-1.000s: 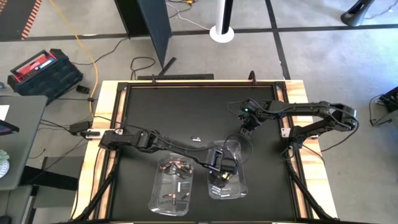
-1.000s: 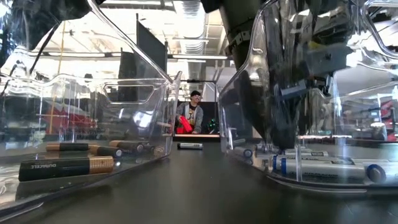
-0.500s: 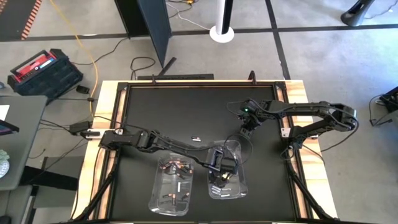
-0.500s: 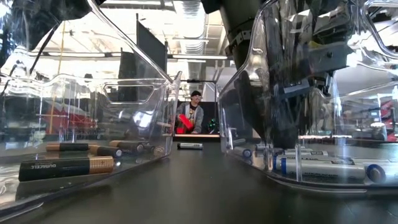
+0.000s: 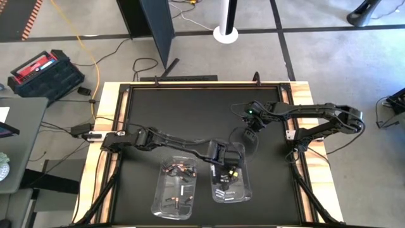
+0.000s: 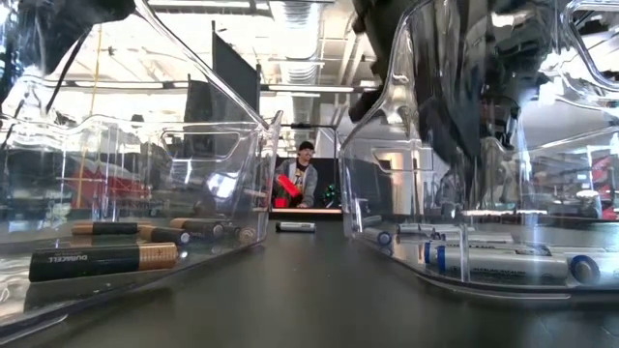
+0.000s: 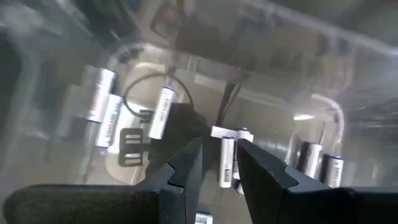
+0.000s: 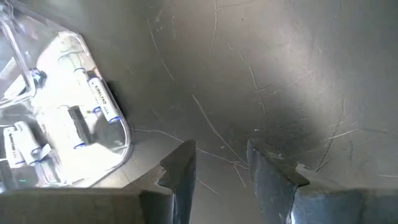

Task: Sort batteries
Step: Put the black battery into the left transparent bin

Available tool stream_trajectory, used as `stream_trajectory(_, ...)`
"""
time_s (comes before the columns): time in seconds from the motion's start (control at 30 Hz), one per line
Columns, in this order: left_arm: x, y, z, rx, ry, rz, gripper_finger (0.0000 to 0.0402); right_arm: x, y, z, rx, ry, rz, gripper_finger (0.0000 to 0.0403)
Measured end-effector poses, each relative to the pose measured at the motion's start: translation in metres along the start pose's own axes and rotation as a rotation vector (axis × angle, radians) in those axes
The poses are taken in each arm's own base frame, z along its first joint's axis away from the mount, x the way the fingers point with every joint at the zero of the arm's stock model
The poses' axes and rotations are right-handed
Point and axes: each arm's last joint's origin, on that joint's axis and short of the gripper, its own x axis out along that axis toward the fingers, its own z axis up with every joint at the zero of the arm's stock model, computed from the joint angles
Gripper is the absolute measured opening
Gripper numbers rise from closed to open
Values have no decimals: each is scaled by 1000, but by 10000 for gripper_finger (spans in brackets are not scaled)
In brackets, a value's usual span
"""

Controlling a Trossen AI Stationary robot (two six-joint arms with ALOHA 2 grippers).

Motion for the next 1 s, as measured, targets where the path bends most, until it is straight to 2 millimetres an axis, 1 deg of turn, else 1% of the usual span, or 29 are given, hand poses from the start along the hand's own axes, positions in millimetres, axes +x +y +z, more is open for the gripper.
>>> stream_trajectory(0.1,-22,5,5,-6,-11,-1,98,0,0,0,2,0,0,162)
stream_trajectory(0.23,-65,12,12,18,-64,21,98,0,0,0,3,1,0,162)
stream_trajectory(0.37,-109,23,11,83,-112,157,98,0,0,0,3,1,0,162)
stream_trajectory(0.53,-154,42,-3,134,-67,368,98,0,0,-1,9,4,0,162)
stream_trajectory(0.6,-166,52,-8,140,-47,467,98,0,0,0,11,4,0,162)
stream_trajectory(0.7,-176,64,-11,162,-28,594,98,0,0,0,12,1,0,162)
stream_trajectory(0.8,-182,71,-11,207,-30,636,98,0,0,1,10,-6,2,162)
stream_trajectory(0.9,-182,85,-18,233,17,663,98,0,1,2,6,-19,5,162)
stream_trajectory(1.0,-175,108,-31,211,52,692,98,0,1,5,5,-49,13,162)
